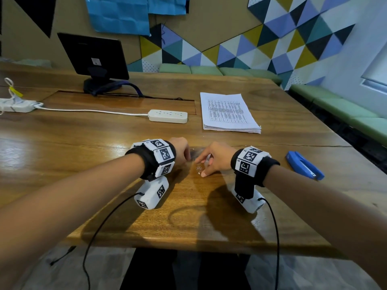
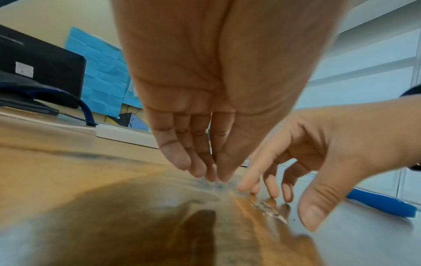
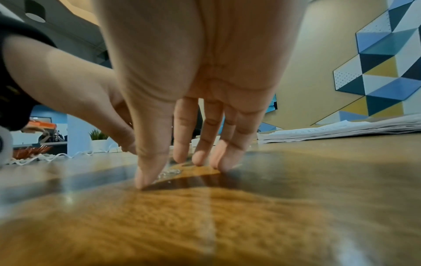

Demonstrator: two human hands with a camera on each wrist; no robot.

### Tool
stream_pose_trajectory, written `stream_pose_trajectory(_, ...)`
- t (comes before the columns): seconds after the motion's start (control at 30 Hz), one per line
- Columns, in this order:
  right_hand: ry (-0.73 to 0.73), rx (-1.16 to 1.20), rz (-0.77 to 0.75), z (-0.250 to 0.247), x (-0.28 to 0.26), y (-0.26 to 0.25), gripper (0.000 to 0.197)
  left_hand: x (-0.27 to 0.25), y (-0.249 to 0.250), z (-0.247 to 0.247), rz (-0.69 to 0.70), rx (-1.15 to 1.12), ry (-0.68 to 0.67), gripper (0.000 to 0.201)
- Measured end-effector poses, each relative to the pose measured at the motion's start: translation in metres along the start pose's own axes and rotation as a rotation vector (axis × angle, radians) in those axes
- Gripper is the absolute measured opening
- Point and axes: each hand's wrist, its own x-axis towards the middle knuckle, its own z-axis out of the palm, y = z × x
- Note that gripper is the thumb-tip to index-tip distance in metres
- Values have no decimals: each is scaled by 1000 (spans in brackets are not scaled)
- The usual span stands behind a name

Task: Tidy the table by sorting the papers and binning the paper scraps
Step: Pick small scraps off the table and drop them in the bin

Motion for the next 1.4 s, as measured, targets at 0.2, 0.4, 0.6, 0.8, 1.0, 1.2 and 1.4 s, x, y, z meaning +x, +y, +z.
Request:
stream_pose_trajectory(0.2,20,91,1,3,10,3,30,-1,-14,-4,3,-3,10,22)
stream_pose_trajectory(0.4,11,228,52,6,15,10,13,-3,-17,-2,29,-2,28,21)
stream_pose_trajectory(0.6,-5,284,70,5,15,16,14,-7,-14,3,33,-31,25,20)
stream_pose_trajectory(0.8,19,184,74,6,12,7,13,-10,-9,4,44,-38,0,21)
stream_pose_trajectory(1.0,18,38,89,10,8,-6,6,-13,-3,5,60,-20,-3,21)
stream_pose_trajectory(1.2,78,160,154,0,5,7,24,-10,4,11,67,-13,-17,20)
stream_pose_trajectory(1.4,100,339,171,-4,-3,33,22,3,15,23,69,-16,-13,15)
